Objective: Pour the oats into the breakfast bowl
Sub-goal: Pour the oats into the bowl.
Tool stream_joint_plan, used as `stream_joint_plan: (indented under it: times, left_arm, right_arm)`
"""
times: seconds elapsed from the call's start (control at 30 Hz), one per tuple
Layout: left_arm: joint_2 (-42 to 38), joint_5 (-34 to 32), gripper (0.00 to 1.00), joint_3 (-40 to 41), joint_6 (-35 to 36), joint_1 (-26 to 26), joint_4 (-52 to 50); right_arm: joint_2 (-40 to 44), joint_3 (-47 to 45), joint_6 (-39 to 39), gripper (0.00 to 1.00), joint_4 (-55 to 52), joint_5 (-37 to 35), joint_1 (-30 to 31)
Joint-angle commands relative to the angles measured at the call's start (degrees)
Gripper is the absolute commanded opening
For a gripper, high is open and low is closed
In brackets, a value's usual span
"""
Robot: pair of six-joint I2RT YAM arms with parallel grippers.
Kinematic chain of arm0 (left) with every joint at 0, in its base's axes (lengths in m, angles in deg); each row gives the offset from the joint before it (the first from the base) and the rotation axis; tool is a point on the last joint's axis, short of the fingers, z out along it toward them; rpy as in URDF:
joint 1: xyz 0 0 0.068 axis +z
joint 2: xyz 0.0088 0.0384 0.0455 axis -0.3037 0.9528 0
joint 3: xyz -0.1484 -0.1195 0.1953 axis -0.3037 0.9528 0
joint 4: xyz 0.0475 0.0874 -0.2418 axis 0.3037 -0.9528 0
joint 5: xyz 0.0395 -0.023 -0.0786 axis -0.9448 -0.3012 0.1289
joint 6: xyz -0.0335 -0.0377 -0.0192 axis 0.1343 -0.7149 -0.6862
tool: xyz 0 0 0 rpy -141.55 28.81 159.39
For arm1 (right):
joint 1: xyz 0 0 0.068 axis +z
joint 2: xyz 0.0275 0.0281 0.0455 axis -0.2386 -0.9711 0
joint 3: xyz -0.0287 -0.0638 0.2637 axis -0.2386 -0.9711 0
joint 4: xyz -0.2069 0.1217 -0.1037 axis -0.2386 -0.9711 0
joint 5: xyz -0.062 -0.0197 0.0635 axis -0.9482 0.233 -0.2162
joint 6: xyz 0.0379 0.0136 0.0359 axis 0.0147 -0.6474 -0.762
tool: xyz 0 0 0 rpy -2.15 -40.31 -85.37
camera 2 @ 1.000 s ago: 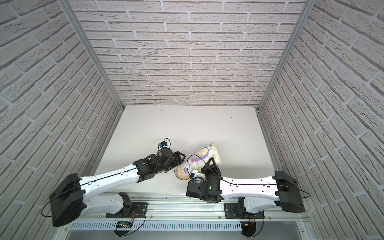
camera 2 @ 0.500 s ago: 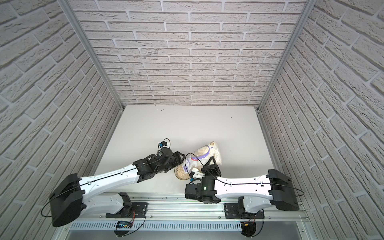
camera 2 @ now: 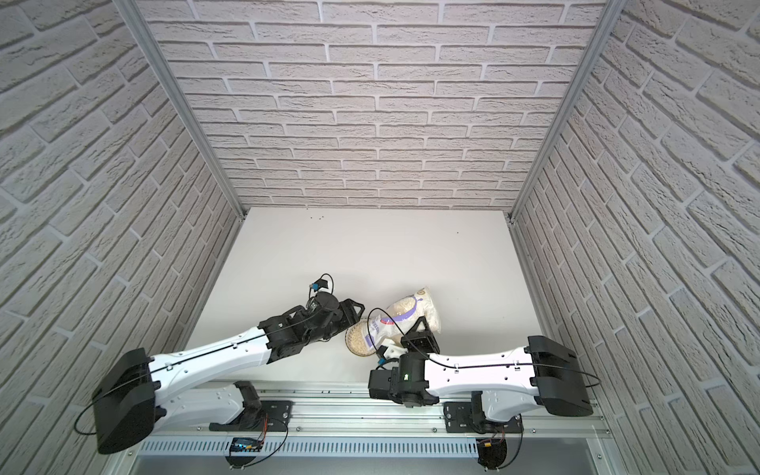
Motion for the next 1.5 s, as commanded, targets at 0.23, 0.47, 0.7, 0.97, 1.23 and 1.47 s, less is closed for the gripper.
stream_joint_plan:
  times: [0.23,0.47,0.7,0.97,1.23,1.47]
  left_arm:
    - [-1.7,-2.1,0.69,-0.8,0.4,0.0,-2.4]
    - [-1.2,-1.8,0.69,-0.8,0.0,-0.2,-2.0]
    - [-0.3,-1.6,0.69,-1.2,0.2,-0.1,-1.8]
    - [0.1,-1.0,0.69,-0.9,0.0,-0.2,-1.3]
    - [0.0,-1.0,0.69,-0.3,-0.3,-0.1,-0.6]
    - [-0.1,-1.3,0.69,0.0,-0.5,-0.2,-0.6]
  right_arm:
    - [5.4,-1.9,4.3,0.03,6.8,-5.8,-1.3]
    - [5.6,-1.0,9.8,0.03,9.8,-5.9,-2.4]
    - [4.1,-1.5,13.0,0.03,8.9,-9.1,-2.3]
    - [5.9,1.7,17.7,0.03,14.8,-8.8,-4.5]
    - [4.3,0.4,24.0,0.03,17.5,-9.4,-2.9]
    - [3.9,0.8,23.3,0.03,15.0,-9.4,-3.8]
